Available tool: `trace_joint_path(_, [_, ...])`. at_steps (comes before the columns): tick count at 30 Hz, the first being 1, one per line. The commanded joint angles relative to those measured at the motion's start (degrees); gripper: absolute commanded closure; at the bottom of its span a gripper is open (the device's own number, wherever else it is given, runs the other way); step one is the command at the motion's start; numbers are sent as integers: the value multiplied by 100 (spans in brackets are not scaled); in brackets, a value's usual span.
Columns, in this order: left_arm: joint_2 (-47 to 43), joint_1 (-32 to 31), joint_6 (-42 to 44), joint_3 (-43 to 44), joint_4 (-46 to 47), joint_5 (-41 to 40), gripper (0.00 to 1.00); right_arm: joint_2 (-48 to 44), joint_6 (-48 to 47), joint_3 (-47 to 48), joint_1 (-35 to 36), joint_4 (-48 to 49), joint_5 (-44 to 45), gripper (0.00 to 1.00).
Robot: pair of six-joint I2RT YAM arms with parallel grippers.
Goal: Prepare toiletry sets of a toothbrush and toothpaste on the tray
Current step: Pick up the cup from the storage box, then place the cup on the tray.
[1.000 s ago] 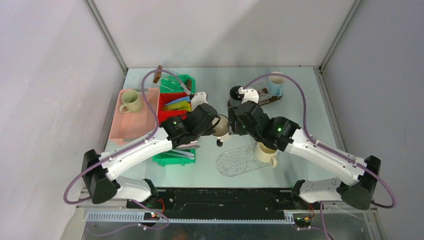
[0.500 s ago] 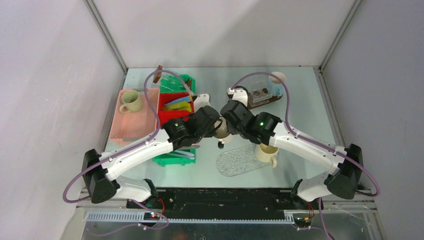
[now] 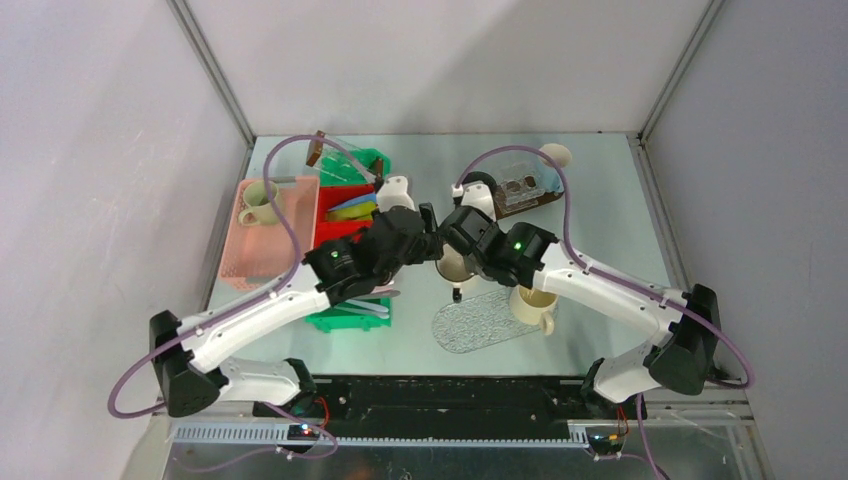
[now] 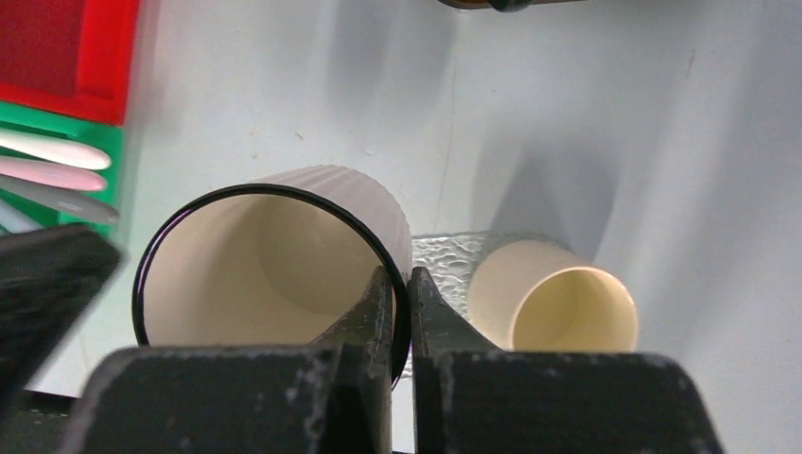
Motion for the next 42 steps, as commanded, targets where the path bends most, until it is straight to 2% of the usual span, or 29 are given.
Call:
trace_joint_path(1, [-547, 1, 249, -167, 368, -442, 28, -148, -407, 272, 23, -10, 415, 100])
trace_joint_path(4, [-771, 134, 371, -314, 374, -699, 17, -250, -688, 81, 27, 60, 321, 100])
trace_joint_path(6, [-942, 367, 476, -428, 306, -812, 14, -408, -916, -125, 28, 187, 224, 100])
trace_joint_path(14, [-1829, 1838, 693, -913, 122, -580, 12, -642, -1130, -823, 18, 544, -278, 100])
trace_joint_path(19, [-2248, 2425, 846, -1053, 7, -584, 12, -607, -1040, -1233, 17, 677, -318, 100])
trace_joint_path(32, [-2673, 2817, 903, -1278, -175, -672, 12, -535, -912, -2175, 33, 1234, -432, 100])
trace_joint_path(36, [-2692, 2834, 903, -1308, -178, -672, 12, -502, -887, -2279, 32, 1281, -407, 95])
trace_joint_path(38, [-2688, 2838, 903, -1319, -176, -667, 12, -475, -893, -2283, 33, 1251, -366, 89])
trace_joint_path(42, [-2671, 2847, 926, -1323, -170, -668, 12, -579, -920, -2284, 35, 1137, -275, 70])
